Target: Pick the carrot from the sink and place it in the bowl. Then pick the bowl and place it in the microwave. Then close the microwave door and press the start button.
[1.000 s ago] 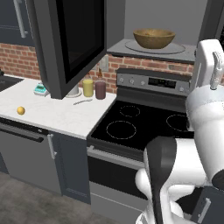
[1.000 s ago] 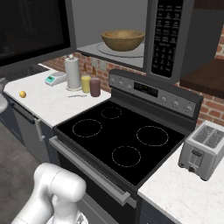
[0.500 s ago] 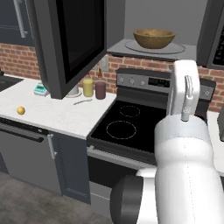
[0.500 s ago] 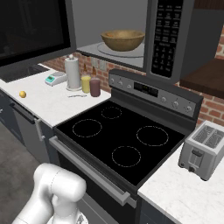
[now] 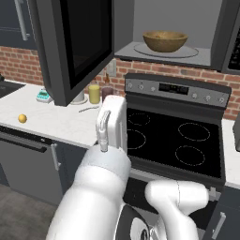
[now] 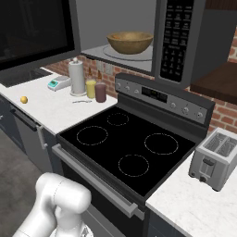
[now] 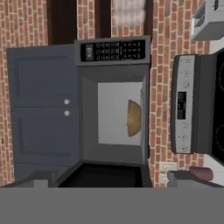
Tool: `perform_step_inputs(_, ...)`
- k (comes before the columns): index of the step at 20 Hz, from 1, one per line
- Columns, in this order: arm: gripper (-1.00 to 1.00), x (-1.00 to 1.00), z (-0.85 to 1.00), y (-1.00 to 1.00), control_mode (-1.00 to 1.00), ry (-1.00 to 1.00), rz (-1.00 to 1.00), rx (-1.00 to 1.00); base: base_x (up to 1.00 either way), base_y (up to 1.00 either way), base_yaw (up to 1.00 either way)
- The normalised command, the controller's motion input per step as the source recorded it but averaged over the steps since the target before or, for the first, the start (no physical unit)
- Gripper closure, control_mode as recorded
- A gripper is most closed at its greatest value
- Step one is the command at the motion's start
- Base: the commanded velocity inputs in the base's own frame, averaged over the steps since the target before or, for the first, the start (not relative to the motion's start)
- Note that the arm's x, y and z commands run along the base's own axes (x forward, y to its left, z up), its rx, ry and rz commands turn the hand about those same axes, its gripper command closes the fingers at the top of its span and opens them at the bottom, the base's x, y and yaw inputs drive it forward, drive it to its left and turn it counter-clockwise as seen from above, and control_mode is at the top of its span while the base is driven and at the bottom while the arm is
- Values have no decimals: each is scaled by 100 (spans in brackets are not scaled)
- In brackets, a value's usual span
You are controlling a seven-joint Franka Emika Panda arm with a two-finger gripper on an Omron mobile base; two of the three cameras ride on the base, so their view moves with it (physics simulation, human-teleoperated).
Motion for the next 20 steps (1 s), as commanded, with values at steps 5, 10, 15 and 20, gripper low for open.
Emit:
perform_step_inputs(5,-100,72,-42,78,-100,-3,-5,0,0,0,0)
perform_step_inputs(10,-100,83,-39,50,-100,0,-2,-2,0,0,0)
perform_step_inputs(15,-100,71,-47,88,-100,0,-3,-5,0,0,0)
perform_step_inputs(20,-100,90,-46,89,-100,0,-3,-4,0,0,0)
